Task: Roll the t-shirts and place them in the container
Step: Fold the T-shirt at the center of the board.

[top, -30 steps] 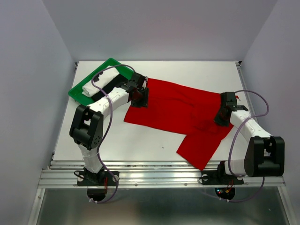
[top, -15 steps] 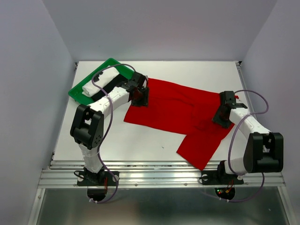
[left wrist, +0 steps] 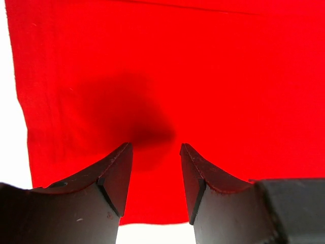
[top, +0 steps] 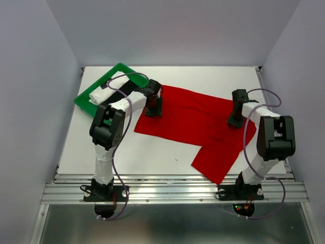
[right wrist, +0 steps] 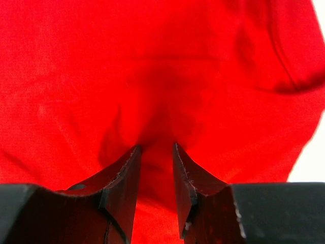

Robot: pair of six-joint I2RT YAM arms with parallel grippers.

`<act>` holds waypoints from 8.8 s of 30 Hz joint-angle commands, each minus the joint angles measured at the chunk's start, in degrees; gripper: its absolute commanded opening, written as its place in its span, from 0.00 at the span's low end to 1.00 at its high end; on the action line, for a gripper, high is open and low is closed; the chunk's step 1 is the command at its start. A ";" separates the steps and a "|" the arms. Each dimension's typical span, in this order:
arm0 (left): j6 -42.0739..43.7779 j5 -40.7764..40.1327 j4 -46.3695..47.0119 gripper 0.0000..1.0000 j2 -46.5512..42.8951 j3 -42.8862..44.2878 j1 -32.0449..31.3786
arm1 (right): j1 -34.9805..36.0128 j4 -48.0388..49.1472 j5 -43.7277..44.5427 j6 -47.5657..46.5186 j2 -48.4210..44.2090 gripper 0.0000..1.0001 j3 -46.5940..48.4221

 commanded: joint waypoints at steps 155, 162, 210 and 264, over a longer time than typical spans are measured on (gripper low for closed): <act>-11.07 -0.32 2.44 0.00 -37.52 -30.96 9.42 | 38.26 -38.81 19.07 35.83 -37.20 0.01 2.57; -10.46 -1.37 2.17 0.00 -31.73 -24.63 10.03 | 35.19 -36.98 23.30 30.65 -28.60 0.01 8.99; -5.71 -1.46 1.38 0.00 -7.55 -2.73 15.13 | 11.98 -16.49 16.18 4.11 4.89 0.01 32.63; -4.04 -2.69 0.59 0.51 -12.56 -5.02 1.86 | -0.50 2.41 -9.48 8.15 0.85 0.45 5.74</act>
